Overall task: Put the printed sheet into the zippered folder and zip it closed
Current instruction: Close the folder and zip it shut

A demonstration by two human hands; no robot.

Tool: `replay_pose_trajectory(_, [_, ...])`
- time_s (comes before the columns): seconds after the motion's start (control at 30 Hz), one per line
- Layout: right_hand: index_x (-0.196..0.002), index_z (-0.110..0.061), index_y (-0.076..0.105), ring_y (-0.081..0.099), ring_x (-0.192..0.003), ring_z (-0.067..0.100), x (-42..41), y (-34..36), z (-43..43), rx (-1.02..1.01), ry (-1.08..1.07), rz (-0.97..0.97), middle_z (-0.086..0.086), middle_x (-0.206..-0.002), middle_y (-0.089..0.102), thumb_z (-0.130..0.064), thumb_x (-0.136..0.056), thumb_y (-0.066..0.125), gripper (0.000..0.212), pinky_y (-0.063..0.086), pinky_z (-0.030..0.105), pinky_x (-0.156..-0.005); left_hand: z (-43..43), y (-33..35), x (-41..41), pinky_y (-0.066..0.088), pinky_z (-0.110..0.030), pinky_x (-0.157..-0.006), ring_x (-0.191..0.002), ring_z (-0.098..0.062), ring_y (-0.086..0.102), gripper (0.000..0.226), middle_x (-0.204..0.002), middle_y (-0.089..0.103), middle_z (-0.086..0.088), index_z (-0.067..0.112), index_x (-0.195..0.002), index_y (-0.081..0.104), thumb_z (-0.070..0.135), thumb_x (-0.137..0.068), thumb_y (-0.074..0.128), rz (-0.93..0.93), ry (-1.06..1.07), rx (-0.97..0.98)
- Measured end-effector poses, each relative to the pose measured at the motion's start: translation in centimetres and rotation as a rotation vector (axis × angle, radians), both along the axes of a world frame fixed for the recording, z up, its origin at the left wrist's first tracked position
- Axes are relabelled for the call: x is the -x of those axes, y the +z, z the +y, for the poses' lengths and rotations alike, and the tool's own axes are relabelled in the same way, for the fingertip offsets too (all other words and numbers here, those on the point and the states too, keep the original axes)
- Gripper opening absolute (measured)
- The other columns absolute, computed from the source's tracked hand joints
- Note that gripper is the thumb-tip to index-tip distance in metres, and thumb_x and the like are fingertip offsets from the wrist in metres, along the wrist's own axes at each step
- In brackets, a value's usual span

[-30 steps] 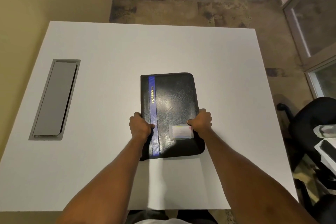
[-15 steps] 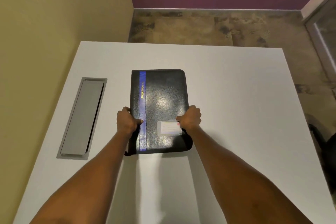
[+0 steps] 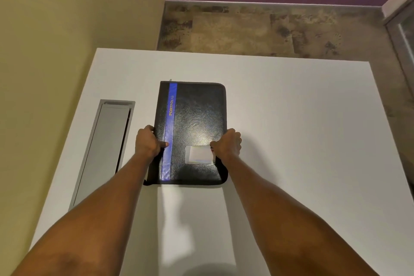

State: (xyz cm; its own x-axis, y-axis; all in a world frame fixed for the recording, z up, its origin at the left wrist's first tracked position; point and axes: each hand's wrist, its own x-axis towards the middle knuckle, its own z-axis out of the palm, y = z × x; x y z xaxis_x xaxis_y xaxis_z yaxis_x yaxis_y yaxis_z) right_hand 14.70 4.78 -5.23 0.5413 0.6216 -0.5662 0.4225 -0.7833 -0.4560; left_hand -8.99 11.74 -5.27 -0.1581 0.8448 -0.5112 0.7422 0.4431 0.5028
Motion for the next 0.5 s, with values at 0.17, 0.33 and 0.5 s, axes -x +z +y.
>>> replay_pose_trajectory(0.17, [-0.128, -0.007, 0.05, 0.05, -0.129, 0.033, 0.5, -0.6, 0.0, 0.021, 0.051, -0.043, 0.013, -0.134, 0.05, -0.027, -0.081, 0.083, 0.061, 0.044, 0.045, -0.11, 0.0, -0.7, 0.1, 0.056, -0.051, -0.101, -0.111, -0.041, 0.068, 0.078, -0.127, 0.068, -0.025, -0.006, -0.138, 0.057, 0.007, -0.072, 0.095, 0.009, -0.024, 0.014])
replay_pose_trajectory(0.33, [-0.132, -0.009, 0.041, 0.049, -0.128, 0.033, 1.4, 0.2, -0.6, 0.006, 0.188, -0.131, 0.012, -0.135, 0.049, -0.022, -0.08, 0.082, 0.067, 0.043, 0.042, -0.106, -1.6, -0.4, -0.3, 0.05, -0.052, -0.106, -0.121, -0.046, 0.059, 0.058, -0.132, 0.059, -0.027, -0.004, -0.135, 0.055, 0.014, -0.087, 0.082, 0.116, -0.149, -0.022])
replay_pose_trajectory(0.5, [-0.134, -0.008, 0.042, 0.051, -0.124, 0.03, 2.9, 1.4, -3.1, -0.132, 0.323, -0.269, 0.011, -0.133, 0.051, -0.016, -0.089, 0.066, 0.051, 0.045, 0.04, -0.103, -5.1, 0.5, -1.6, 0.043, -0.055, -0.111, -0.132, -0.046, 0.049, 0.052, -0.144, 0.048, -0.026, -0.006, -0.14, 0.047, 0.019, -0.097, 0.064, 0.204, -0.27, -0.069])
